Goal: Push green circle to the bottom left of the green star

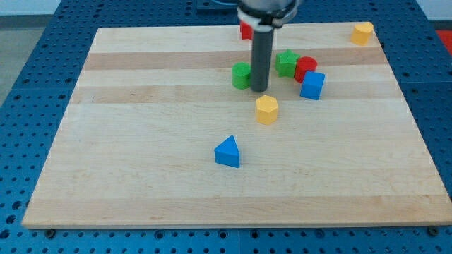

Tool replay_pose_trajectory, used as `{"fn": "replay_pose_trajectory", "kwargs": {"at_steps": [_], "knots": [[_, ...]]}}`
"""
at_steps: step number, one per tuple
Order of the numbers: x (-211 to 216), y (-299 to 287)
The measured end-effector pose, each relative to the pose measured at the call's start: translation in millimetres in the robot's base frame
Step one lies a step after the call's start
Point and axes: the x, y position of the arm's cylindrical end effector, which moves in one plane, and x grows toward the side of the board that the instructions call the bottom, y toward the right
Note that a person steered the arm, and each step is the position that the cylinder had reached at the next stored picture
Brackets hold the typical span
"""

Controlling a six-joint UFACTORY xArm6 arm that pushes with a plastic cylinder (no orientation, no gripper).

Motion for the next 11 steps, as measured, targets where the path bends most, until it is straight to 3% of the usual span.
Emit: {"fn": "replay_pose_trajectory", "kwargs": {"at_steps": [2, 3, 5, 6, 8, 11], "knots": [[69, -42], [52, -62], [-32, -71], [-42, -59], [10, -16], [8, 13]]}}
